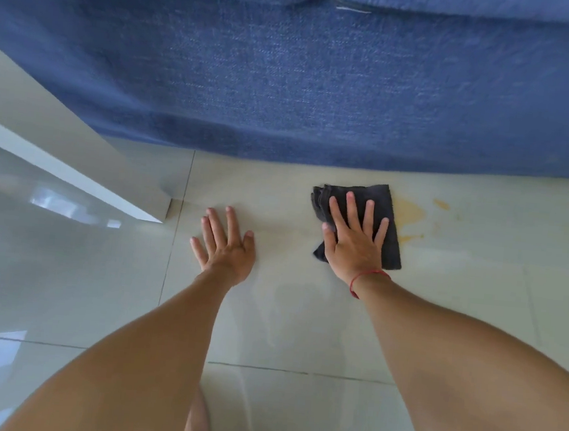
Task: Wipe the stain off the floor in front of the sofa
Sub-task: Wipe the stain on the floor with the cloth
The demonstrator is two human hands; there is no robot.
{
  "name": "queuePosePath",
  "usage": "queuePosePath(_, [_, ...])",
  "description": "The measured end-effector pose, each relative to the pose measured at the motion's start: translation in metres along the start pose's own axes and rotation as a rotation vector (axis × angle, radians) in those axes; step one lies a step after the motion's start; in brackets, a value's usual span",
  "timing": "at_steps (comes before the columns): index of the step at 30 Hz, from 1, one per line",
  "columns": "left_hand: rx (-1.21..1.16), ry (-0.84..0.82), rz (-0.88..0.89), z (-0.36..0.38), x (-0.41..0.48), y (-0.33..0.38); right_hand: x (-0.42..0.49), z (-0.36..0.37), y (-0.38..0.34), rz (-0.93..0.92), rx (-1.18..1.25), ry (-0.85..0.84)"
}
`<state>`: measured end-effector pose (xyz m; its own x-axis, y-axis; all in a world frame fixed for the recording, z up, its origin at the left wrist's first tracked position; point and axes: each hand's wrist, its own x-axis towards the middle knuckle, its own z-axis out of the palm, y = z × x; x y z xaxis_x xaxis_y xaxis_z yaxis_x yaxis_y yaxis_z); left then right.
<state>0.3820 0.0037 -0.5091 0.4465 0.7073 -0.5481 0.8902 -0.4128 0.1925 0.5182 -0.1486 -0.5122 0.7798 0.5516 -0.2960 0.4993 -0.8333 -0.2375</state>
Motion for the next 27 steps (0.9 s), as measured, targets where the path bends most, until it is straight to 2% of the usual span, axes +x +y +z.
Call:
queuePosePath(3, [0.017,-0.027,0.002,-0.003,0.000,0.000,0.007,0.008,-0.021,-0.011,0.002,0.031])
queuePosePath(8, [0.014,-0.051,-0.002,-0.006,0.000,0.000,-0.004,0.021,-0.063,-0.207,0.011,0.000])
queuePosePath(11, [-0.014,-0.051,-0.015,-0.011,-0.003,0.001,-0.026,0.028,-0.055,-0.314,0.002,0.005])
queuePosePath(14, [-0.047,0.019,-0.009,-0.014,-0.008,0.013,-0.036,0.026,-0.023,-0.400,-0.018,-0.014])
queuePosePath(18, [-0.026,0.026,0.138,0.004,-0.021,0.049,-0.047,0.019,0.018,-0.280,-0.020,0.029])
queuePosePath(23, [-0.042,-0.033,0.083,0.023,-0.024,0.067,-0.034,0.006,0.046,-0.079,0.008,0.060])
queuePosePath(27, [-0.034,-0.068,0.070,0.023,-0.023,0.068,-0.012,-0.001,0.040,0.019,0.014,0.050])
